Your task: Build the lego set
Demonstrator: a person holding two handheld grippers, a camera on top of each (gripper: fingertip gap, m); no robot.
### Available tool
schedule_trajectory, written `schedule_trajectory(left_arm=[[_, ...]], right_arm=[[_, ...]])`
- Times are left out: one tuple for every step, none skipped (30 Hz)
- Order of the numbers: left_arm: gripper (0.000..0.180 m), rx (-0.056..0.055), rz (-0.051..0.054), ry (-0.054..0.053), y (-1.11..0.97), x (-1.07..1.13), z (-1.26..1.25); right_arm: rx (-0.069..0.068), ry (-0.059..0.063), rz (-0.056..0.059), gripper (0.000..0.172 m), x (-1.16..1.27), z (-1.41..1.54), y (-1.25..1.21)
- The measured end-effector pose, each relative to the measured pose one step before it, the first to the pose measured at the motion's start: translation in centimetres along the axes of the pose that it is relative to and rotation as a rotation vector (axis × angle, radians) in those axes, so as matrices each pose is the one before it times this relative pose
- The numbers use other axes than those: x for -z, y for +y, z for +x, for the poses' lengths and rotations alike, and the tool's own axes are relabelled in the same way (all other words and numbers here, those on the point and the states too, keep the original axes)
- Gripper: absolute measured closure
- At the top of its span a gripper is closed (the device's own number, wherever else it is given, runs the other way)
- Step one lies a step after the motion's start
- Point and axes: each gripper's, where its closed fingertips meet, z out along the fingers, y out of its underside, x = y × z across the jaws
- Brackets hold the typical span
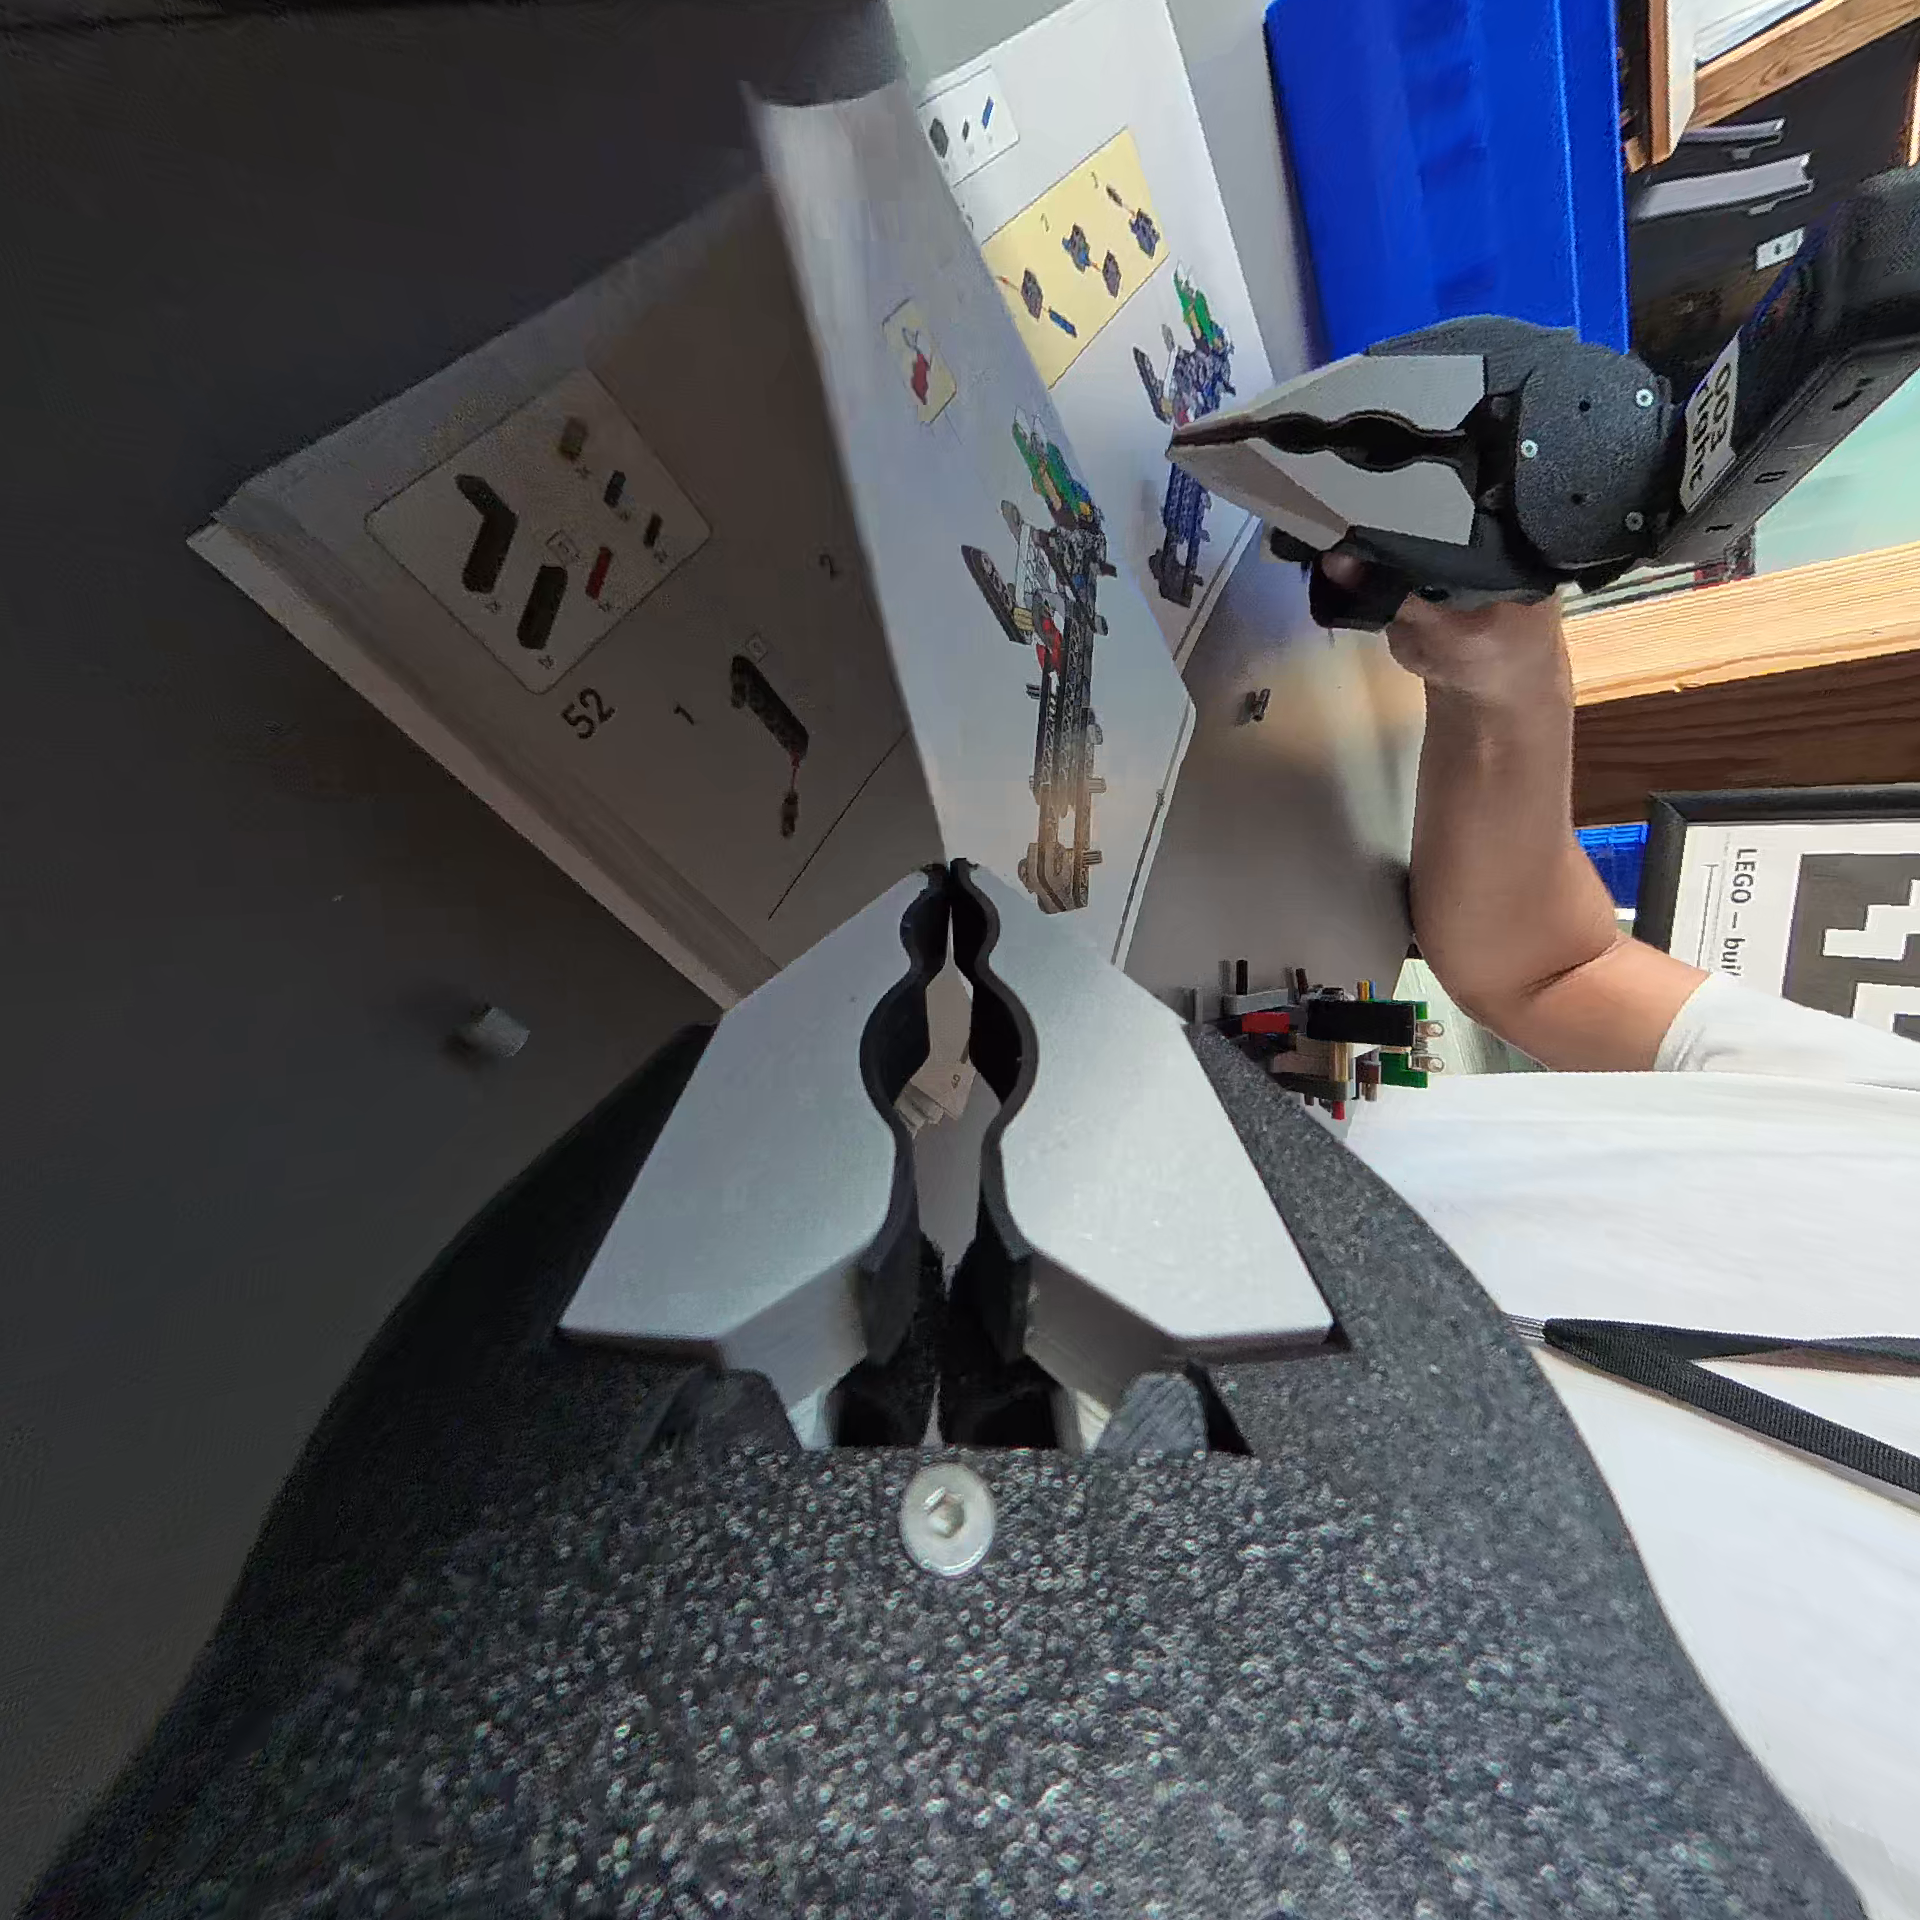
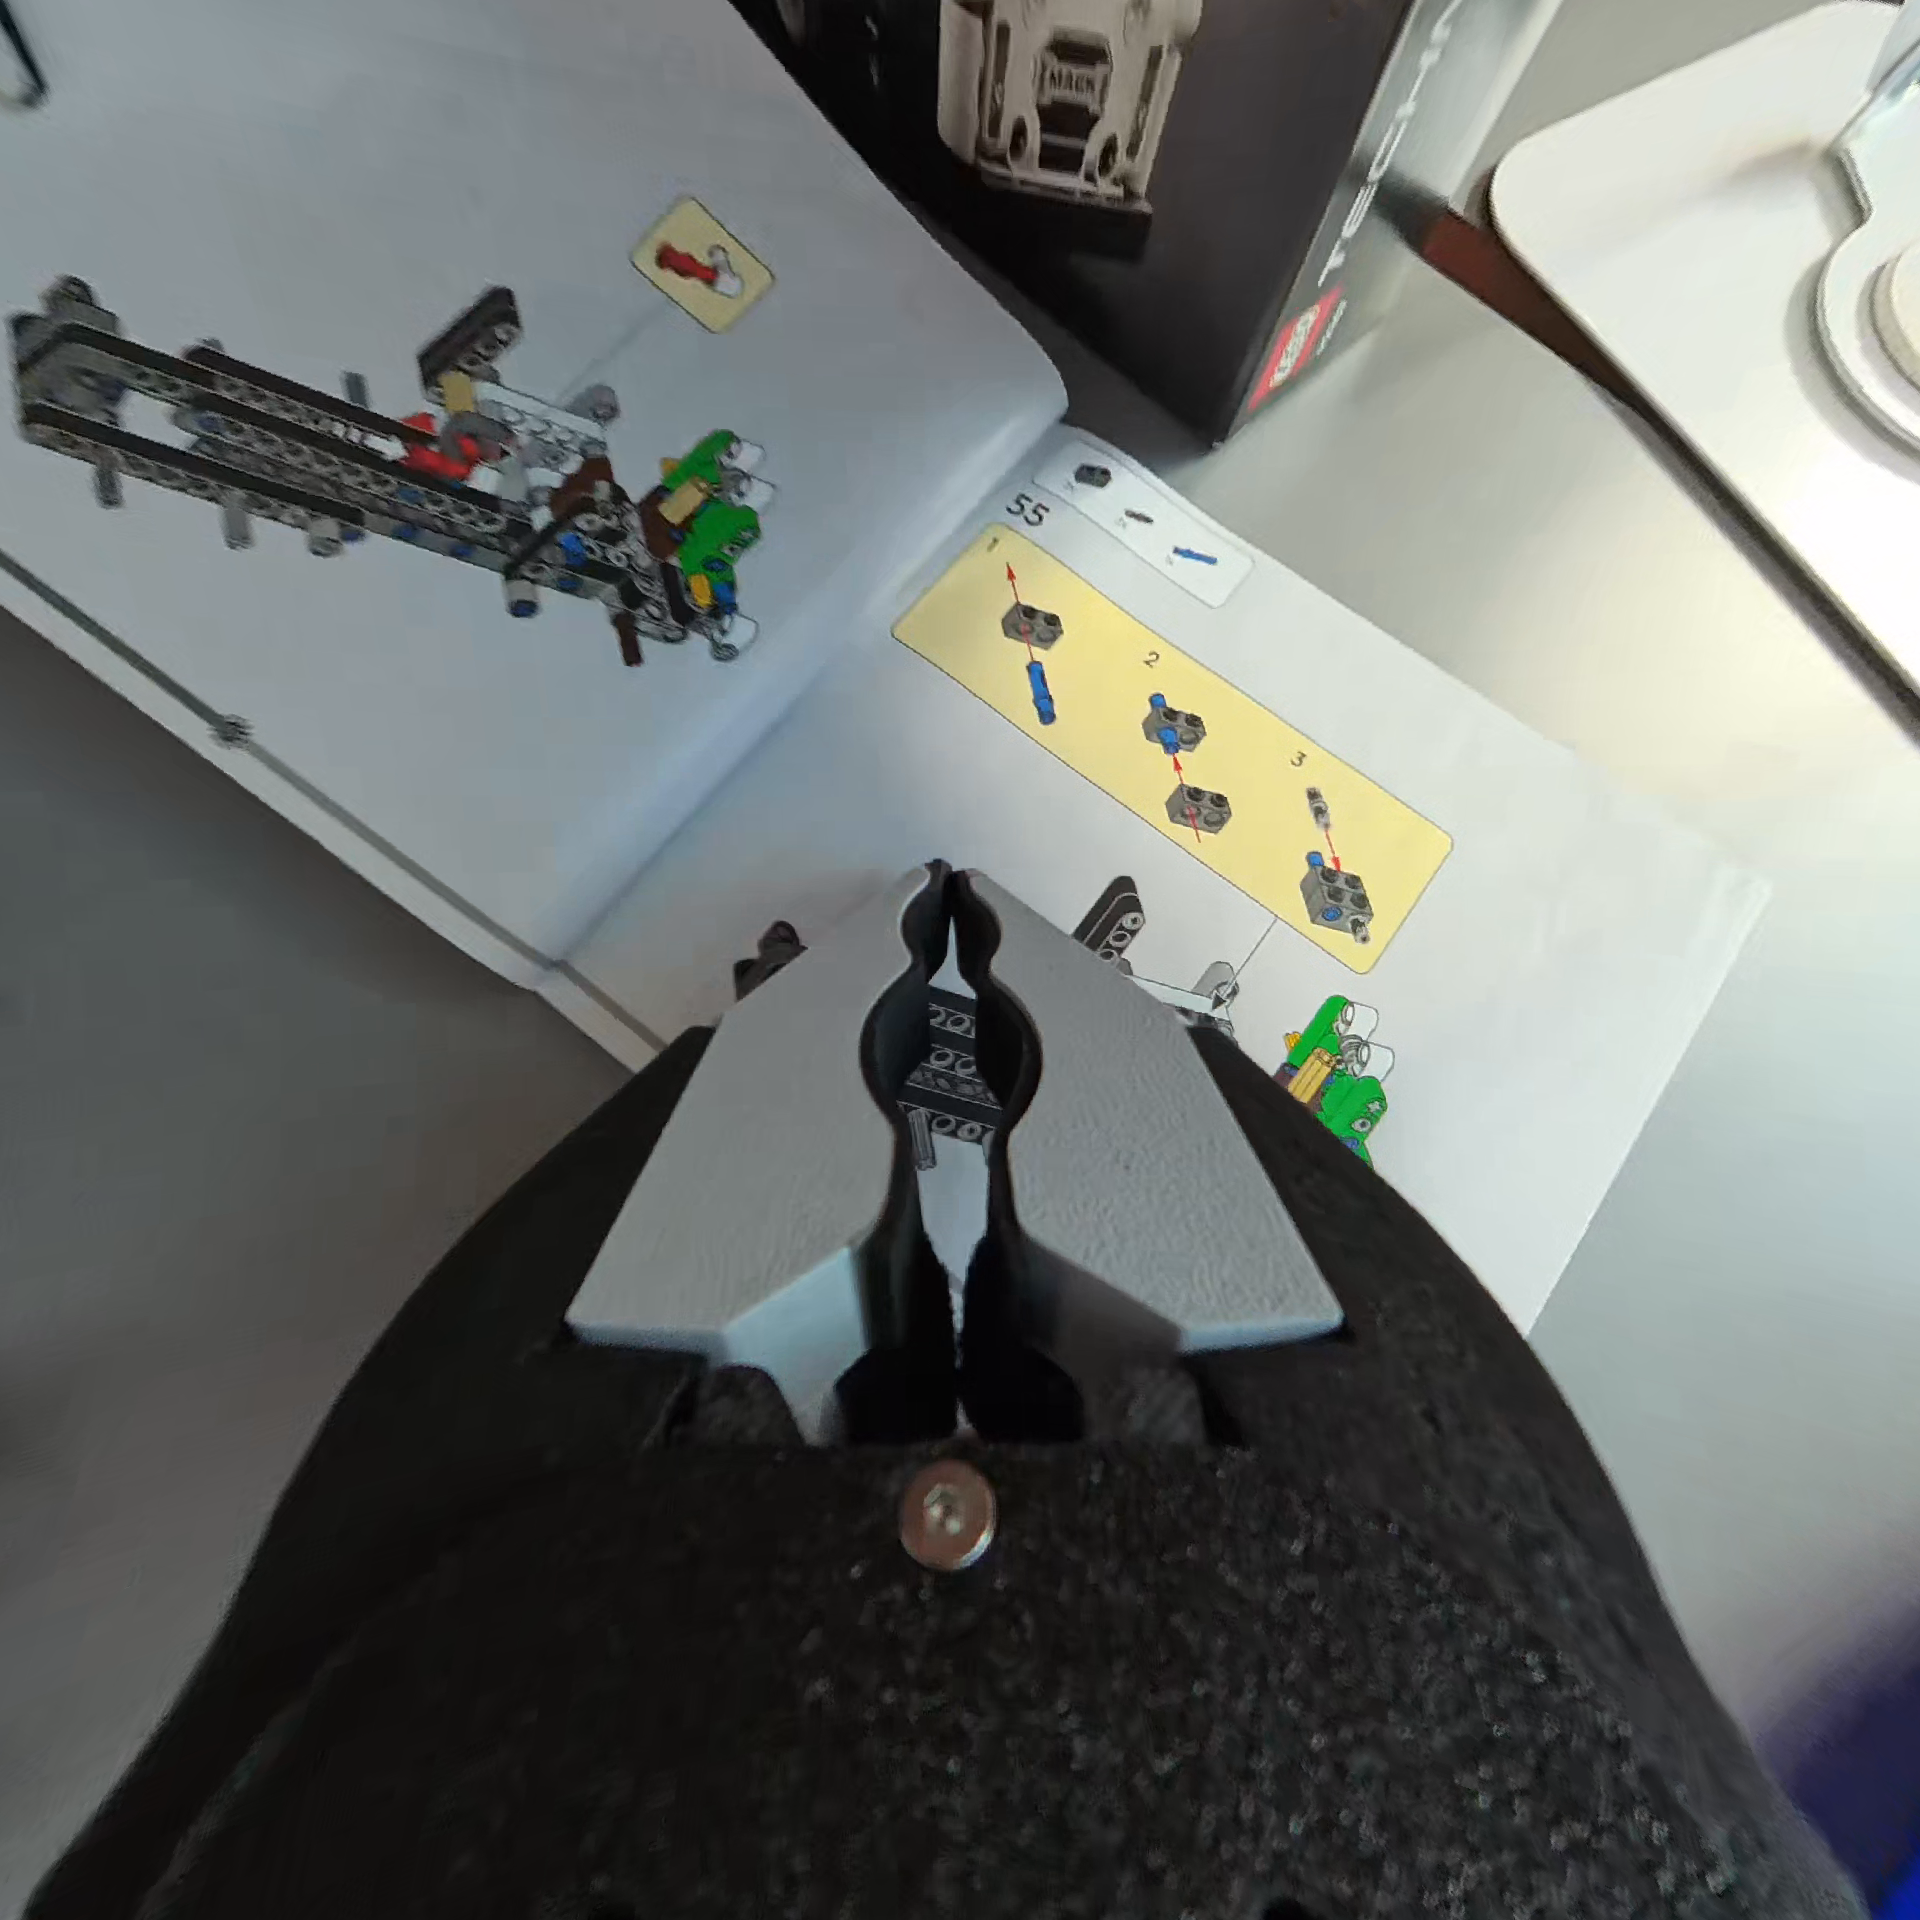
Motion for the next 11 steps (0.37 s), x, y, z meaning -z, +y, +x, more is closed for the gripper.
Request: schedule_trajectory(left_arm=[[0.180, 0.0014, -0.0183, -0.0059, 0.264, -0.042, -0.302], [0.180, 0.0020, -0.0173, -0.0075, 0.277, -0.052, -0.316], [0.180, 0.0029, -0.0152, -0.0075, 0.275, -0.054, -0.292], [0.180, 0.0050, -0.0099, -0.0069, 0.237, -0.035, -0.288], [0.180, 0.0047, -0.0074, -0.0084, 0.223, -0.027, -0.340], [0.180, 0.0033, -0.0044, -0.0131, 0.180, -0.059, -0.379], [0.180, -0.0007, -0.0063, -0.0144, 0.202, -0.115, -0.349], [0.180, -0.0097, -0.0101, -0.0230, 0.229, -0.203, -0.416], [0.180, -0.0122, -0.0109, -0.0315, 0.222, -0.326, -0.448], [0.180, -0.0150, -0.0150, -0.0391, 0.257, -0.438, -0.500], [0.180, -0.0175, -0.0185, -0.0417, 0.267, -0.451, -0.472]], right_arm=[[0.0071, 0.0172, -0.0291, 0.172, -0.360, 0.120, 0.567], [0.0024, 0.0117, -0.0219, 0.172, -0.275, -0.028, 0.477], [-0.0052, 0.0085, 0.0118, 0.172, -0.051, -0.058, -0.003], [-0.0182, 0.0043, 0.0026, 0.172, -0.009, -0.031, 0.048], [-0.0217, 0.0075, -0.0001, 0.172, 0.018, 0.012, 0.067], [-0.0064, 0.0161, 0.0064, 0.172, 0.019, 0.008, 0.060], [0.0105, 0.0236, 0.0113, 0.172, 0.000, 0.006, 0.034], [0.0125, 0.0255, 0.0039, 0.172, -0.003, 0.010, 0.022], [0.0083, 0.0228, -0.0051, 0.172, -0.004, 0.010, 0.012], [0.0114, 0.0161, -0.0094, 0.172, 0.008, 0.016, 0.016], [0.0023, 0.0049, -0.0060, 0.172, -0.009, -0.015, -0.004]])
